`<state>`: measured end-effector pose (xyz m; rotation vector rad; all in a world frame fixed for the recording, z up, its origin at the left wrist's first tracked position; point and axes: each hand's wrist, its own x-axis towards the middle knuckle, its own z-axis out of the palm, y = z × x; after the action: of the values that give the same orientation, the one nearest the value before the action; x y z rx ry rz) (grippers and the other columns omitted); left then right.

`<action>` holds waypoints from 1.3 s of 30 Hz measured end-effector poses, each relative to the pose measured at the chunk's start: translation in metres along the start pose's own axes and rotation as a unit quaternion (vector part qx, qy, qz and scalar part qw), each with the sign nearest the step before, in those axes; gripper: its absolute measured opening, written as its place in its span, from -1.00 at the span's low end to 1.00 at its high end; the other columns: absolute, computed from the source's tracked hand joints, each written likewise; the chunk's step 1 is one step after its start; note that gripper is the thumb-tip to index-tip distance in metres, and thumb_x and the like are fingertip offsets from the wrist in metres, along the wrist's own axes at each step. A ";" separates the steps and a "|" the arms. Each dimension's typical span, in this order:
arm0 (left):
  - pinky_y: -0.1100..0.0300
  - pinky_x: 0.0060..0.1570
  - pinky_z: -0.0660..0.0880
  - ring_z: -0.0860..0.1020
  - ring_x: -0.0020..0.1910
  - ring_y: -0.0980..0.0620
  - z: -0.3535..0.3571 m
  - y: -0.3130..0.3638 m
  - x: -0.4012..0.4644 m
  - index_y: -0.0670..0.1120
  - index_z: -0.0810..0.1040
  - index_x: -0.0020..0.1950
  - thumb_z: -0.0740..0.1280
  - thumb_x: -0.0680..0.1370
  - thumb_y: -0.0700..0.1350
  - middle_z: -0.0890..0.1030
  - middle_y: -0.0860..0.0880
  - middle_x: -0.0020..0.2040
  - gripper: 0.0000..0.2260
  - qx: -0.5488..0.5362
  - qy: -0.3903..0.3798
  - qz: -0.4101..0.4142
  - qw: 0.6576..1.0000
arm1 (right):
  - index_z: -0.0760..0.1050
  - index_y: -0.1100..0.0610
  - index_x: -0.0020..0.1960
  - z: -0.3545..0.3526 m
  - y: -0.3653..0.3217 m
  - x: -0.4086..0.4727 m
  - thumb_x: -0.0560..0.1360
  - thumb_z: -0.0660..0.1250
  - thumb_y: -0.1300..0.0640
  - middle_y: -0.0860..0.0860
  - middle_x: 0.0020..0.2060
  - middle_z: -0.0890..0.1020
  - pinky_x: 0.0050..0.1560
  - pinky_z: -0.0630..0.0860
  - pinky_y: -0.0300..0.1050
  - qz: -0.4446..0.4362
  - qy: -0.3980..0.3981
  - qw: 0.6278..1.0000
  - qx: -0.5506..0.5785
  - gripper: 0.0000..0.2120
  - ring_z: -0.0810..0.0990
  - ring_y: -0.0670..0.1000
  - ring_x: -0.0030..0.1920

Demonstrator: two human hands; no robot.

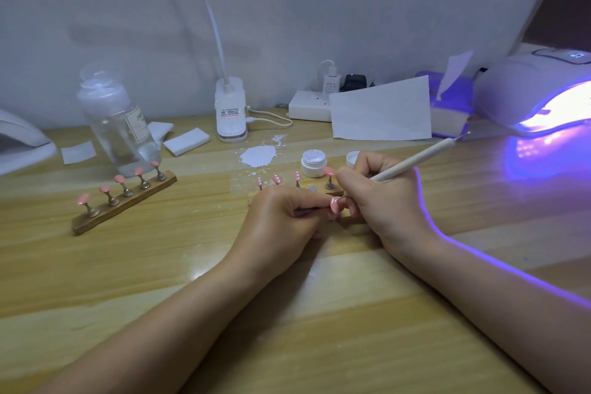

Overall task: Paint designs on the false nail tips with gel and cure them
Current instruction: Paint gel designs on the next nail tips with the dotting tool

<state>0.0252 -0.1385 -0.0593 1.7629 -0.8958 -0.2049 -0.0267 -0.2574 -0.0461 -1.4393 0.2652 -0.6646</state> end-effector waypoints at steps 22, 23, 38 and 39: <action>0.17 -0.22 0.60 0.52 -0.32 0.23 0.000 0.001 0.001 -0.07 0.69 -0.10 0.37 0.46 -0.31 0.69 0.00 -0.25 -0.82 -0.003 -0.001 -0.012 1.000 | 0.19 0.13 -0.52 0.000 -0.001 -0.001 0.33 0.29 0.35 0.03 -0.70 0.29 -0.55 0.34 -0.28 -0.012 -0.007 1.000 -0.016 -0.63 0.46 0.00 -0.64; 0.16 -0.21 0.60 0.53 -0.30 0.21 0.001 0.001 0.001 -0.07 0.69 -0.10 0.37 0.46 -0.31 0.69 -0.01 -0.24 -0.82 -0.007 0.000 -0.016 1.000 | 0.19 0.13 -0.52 0.000 -0.001 -0.001 0.33 0.29 0.35 0.03 -0.70 0.29 -0.56 0.34 -0.28 -0.013 -0.007 1.000 -0.016 -0.63 0.46 0.00 -0.64; 0.13 -0.21 0.60 0.57 -0.24 0.11 0.000 0.002 0.000 0.03 0.66 -0.16 0.36 0.47 -0.28 0.69 0.00 -0.22 -0.79 -0.018 -0.010 -0.019 1.000 | 0.16 0.16 -0.50 0.001 -0.004 -0.002 0.36 0.28 0.35 0.02 -0.70 0.25 -0.59 0.31 -0.35 -0.014 -0.007 1.000 -0.004 -0.62 0.43 0.05 -0.61; 0.09 -0.20 0.60 0.57 -0.24 0.09 0.000 0.002 0.000 0.03 0.66 -0.16 0.36 0.47 -0.28 0.69 -0.01 -0.23 -0.79 -0.017 -0.008 -0.019 1.000 | 0.16 0.16 -0.50 0.001 -0.004 -0.003 0.37 0.27 0.36 0.01 -0.71 0.26 -0.59 0.29 -0.35 -0.017 -0.009 1.000 -0.008 -0.62 0.43 0.02 -0.64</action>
<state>0.0240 -0.1389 -0.0572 1.7501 -0.8669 -0.2577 -0.0292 -0.2551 -0.0425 -1.4679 0.2330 -0.6775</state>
